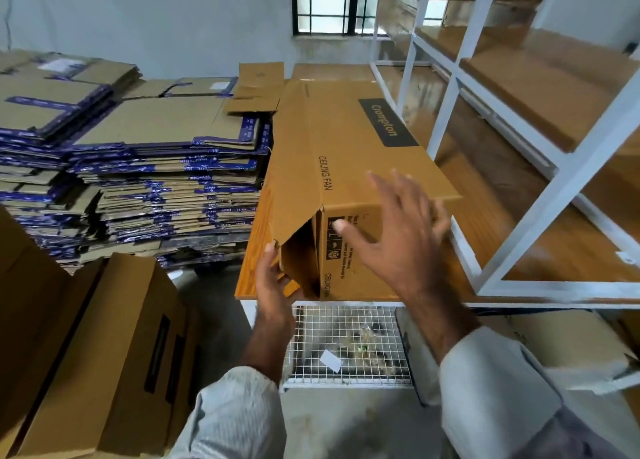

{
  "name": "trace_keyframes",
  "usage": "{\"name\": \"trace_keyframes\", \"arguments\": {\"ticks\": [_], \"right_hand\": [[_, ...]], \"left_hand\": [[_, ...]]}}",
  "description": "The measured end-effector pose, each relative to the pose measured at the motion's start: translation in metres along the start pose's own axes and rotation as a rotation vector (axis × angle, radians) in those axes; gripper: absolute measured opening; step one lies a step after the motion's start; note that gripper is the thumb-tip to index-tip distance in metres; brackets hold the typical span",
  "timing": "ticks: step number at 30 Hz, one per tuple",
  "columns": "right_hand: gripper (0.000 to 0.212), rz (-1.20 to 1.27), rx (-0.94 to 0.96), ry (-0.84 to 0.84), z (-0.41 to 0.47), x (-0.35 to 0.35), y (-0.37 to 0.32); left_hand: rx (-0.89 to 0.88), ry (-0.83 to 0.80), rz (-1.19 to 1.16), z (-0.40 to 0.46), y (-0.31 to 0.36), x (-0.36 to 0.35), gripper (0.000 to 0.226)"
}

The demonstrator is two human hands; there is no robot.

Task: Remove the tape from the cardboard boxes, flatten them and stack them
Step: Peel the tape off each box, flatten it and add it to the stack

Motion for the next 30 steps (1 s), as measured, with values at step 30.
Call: {"name": "trace_keyframes", "arguments": {"ticks": [30], "right_hand": [[0.049, -0.042, 0.161, -0.177, -0.014, -0.028, -0.023]], "left_hand": [[0.408, -0.004, -0.193, -0.030, -0.102, -0.021, 0.090]]}}
Point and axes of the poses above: each hand's wrist, its own z-axis towards the middle knuckle, its own x-axis out of the back of the hand, y = z × x, the point moved 4 cm from there along z, towards the middle knuckle, and after that the axes turned 7 degrees about -x, right-handed, at the moved point
